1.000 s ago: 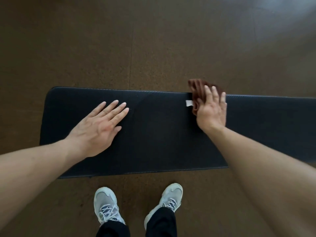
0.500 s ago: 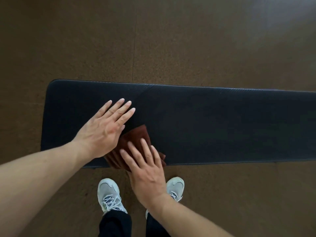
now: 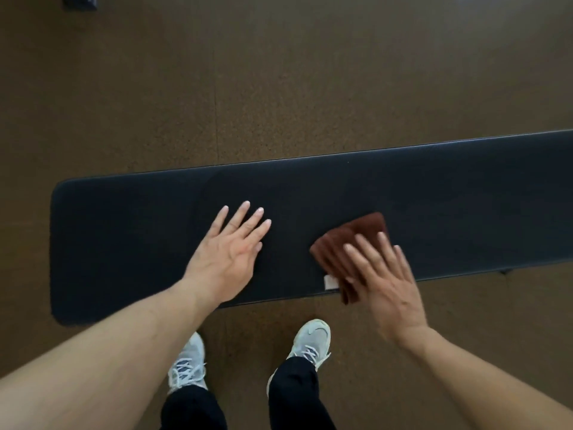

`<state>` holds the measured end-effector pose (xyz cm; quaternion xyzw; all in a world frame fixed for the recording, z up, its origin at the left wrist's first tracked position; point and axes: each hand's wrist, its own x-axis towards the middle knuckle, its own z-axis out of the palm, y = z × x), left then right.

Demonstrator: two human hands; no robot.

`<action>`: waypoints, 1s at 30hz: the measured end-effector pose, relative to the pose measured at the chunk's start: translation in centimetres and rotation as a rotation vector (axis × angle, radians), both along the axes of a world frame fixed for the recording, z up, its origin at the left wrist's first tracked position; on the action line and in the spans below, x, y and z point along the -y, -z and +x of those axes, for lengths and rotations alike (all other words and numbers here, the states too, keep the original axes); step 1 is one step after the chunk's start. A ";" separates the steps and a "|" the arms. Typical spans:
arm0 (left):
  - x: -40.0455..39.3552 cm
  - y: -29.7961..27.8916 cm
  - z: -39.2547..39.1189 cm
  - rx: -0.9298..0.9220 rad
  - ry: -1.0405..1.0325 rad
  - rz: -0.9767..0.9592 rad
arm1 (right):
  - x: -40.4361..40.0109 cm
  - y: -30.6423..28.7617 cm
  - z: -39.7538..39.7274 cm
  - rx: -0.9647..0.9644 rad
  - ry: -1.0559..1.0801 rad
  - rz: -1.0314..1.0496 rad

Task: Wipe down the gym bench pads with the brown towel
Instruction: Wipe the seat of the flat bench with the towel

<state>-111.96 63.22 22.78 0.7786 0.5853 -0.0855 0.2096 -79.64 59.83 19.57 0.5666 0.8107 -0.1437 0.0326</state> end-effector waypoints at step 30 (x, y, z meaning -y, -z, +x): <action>7.5 -0.2 -32.2 0.038 -0.490 0.053 | -0.8 -0.3 -43.0 -0.177 -0.457 -0.024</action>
